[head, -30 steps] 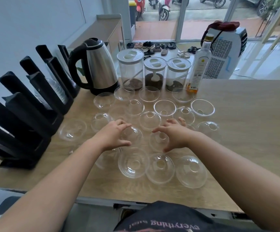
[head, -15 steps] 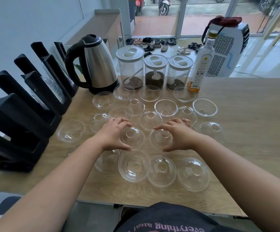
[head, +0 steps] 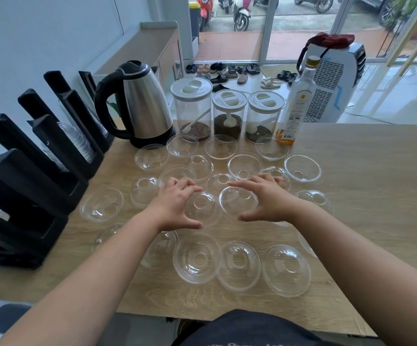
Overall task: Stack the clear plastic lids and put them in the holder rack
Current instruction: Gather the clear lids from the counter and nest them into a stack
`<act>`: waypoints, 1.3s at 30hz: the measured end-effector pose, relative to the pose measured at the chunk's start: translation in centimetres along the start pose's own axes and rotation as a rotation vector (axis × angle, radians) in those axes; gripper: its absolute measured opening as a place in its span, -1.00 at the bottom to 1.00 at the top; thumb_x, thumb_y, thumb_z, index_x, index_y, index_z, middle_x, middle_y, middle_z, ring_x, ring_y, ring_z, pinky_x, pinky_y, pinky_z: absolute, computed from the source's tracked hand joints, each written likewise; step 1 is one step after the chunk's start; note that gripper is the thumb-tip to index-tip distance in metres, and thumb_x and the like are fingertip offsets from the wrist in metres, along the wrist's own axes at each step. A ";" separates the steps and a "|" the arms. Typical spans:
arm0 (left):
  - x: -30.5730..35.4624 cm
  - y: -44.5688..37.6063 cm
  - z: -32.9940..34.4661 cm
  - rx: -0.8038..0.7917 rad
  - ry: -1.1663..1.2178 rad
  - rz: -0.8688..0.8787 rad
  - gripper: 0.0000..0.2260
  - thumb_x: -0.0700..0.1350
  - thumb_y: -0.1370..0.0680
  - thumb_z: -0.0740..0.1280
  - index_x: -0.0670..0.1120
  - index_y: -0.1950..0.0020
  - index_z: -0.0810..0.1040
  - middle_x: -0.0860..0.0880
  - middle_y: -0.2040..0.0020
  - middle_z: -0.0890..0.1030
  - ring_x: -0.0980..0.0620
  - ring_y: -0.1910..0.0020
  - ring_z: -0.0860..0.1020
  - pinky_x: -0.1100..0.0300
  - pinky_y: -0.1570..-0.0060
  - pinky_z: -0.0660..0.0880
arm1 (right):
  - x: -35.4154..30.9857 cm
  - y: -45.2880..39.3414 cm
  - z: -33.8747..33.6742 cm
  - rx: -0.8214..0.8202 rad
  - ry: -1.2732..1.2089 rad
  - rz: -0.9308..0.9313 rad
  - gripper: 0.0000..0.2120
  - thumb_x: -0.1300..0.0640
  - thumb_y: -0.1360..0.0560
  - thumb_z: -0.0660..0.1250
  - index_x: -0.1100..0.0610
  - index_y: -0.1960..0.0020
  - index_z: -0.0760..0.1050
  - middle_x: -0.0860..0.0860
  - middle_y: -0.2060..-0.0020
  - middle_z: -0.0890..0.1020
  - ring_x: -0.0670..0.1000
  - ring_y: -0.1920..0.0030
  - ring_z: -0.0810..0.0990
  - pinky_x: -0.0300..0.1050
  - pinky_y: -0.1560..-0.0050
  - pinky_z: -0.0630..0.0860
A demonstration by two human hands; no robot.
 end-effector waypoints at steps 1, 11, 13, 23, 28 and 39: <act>-0.1 0.0 -0.1 0.008 -0.003 0.003 -0.14 0.34 -0.25 0.49 0.14 -0.48 0.30 0.18 -0.37 0.33 0.02 -0.32 0.20 0.05 -0.37 0.22 | -0.1 -0.2 -0.1 0.003 -0.001 0.004 -0.25 -0.30 -0.31 0.41 -0.36 -0.43 0.18 -0.15 -0.26 0.42 0.04 -0.43 0.12 0.00 -0.34 -0.07; -1.4 0.9 -0.5 -0.002 -0.011 -0.018 -0.15 0.35 -0.27 0.47 0.16 -0.49 0.27 0.21 -0.37 0.38 0.04 -0.29 0.22 0.06 -0.35 0.24 | -2.1 -4.9 -0.5 0.013 0.011 0.001 -0.18 -0.26 -0.26 0.48 -0.25 -0.41 0.17 -0.14 -0.27 0.47 0.01 -0.38 0.17 -0.02 -0.23 0.06; -1.7 1.3 -0.4 -0.004 -0.001 -0.025 -0.15 0.34 -0.28 0.46 0.17 -0.50 0.26 0.23 -0.37 0.37 0.06 -0.28 0.21 0.07 -0.36 0.20 | -2.3 -5.9 -0.5 -0.004 0.053 -0.011 -0.21 -0.26 -0.26 0.48 -0.24 -0.40 0.20 -0.14 -0.28 0.46 0.01 -0.36 0.19 -0.05 -0.16 0.07; -2.5 1.9 -1.6 0.081 0.086 -0.045 -0.13 0.34 -0.29 0.45 0.16 -0.52 0.24 0.24 -0.37 0.37 0.10 -0.22 0.21 0.10 -0.33 0.26 | -0.6 -7.7 1.6 -0.112 0.069 0.046 -0.12 -0.28 -0.14 0.51 -0.25 -0.36 0.17 -0.02 -0.29 0.43 0.07 -0.42 0.06 0.07 -0.34 0.00; -1.9 1.2 -1.8 0.073 0.102 -0.033 -0.12 0.36 -0.29 0.43 0.15 -0.54 0.22 0.22 -0.35 0.37 0.11 -0.22 0.21 0.06 -0.36 0.29 | 0.0 -7.5 3.0 -0.132 0.071 0.076 -0.09 -0.43 -0.01 0.41 -0.32 -0.31 0.20 0.01 -0.35 0.41 0.13 -0.47 0.00 0.16 -0.37 -0.01; 0.1 -0.4 -2.6 0.126 0.155 0.010 -0.12 0.35 -0.28 0.44 0.12 -0.54 0.26 0.16 -0.34 0.40 0.06 -0.28 0.23 0.16 -0.31 0.26 | -0.1 -4.6 1.7 -0.080 0.100 0.008 0.08 -0.38 -0.12 0.49 -0.24 -0.52 0.08 -0.24 -0.47 0.23 0.05 -0.50 -0.03 0.09 -0.39 -0.13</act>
Point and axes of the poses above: each hand's wrist, its own y-axis away from the middle knuckle, its own z-axis out of the palm, x = y × z, the point moved 2 cm from there along -y, towards the middle knuckle
